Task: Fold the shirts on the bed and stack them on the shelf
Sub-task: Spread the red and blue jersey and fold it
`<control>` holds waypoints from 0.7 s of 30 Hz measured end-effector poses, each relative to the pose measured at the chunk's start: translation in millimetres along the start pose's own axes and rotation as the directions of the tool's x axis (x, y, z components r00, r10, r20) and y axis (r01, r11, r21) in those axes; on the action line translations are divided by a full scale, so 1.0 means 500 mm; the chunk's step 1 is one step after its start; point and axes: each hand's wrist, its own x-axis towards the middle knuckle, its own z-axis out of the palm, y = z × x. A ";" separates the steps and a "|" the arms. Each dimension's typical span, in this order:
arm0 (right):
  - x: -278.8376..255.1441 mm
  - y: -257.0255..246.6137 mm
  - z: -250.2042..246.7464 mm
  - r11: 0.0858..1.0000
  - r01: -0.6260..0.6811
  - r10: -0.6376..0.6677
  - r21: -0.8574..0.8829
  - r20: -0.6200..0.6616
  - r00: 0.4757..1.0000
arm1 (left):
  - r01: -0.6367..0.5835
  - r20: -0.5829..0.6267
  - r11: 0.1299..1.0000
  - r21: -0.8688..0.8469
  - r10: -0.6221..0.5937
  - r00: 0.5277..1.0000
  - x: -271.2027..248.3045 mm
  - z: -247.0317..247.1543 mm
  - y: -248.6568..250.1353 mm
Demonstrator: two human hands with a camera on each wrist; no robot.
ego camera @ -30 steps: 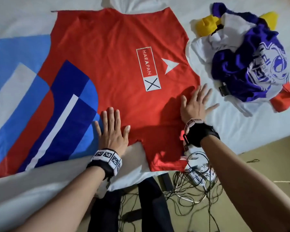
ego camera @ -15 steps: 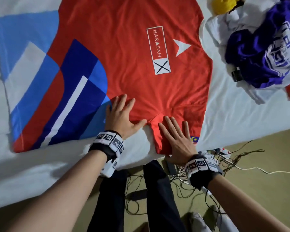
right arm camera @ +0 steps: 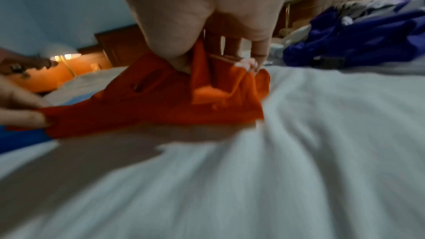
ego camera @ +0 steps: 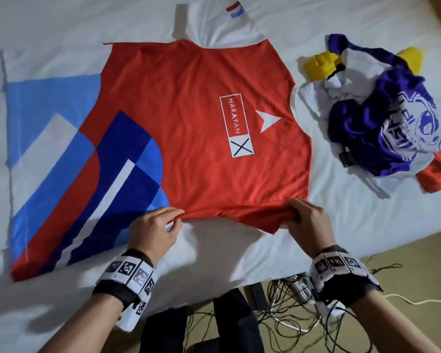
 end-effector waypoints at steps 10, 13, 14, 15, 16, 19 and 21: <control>0.376 -0.102 -0.035 1.000 -0.010 0.011 -0.013 0.056 0.998 | 0.096 0.065 0.995 0.039 -0.099 0.993 0.188 -0.029 -0.059; 0.440 -0.104 0.004 0.992 -0.016 0.050 -0.126 0.277 0.959 | 0.185 0.142 0.979 0.086 -0.195 0.970 0.219 -0.006 -0.084; 0.449 -0.100 0.016 0.990 -0.018 0.061 -0.140 0.311 0.948 | 0.203 0.159 0.975 0.094 -0.216 0.963 0.222 -0.001 -0.089; 0.453 -0.099 0.023 0.989 -0.025 0.070 -0.145 0.313 0.947 | 0.213 0.156 0.973 0.090 -0.225 0.962 0.225 0.003 -0.090; 0.455 -0.098 0.027 0.990 -0.039 0.077 -0.135 0.285 0.956 | 0.223 0.149 0.971 0.082 -0.234 0.961 0.227 0.004 -0.088; 0.454 -0.107 0.033 0.989 -0.085 0.102 -0.124 0.134 0.986 | 0.251 0.099 0.967 0.050 -0.255 0.962 0.234 0.004 -0.081; 0.427 -0.127 0.041 0.976 -0.113 0.128 -0.187 0.072 0.989 | 0.232 0.080 0.972 0.041 -0.234 0.969 0.237 0.001 -0.072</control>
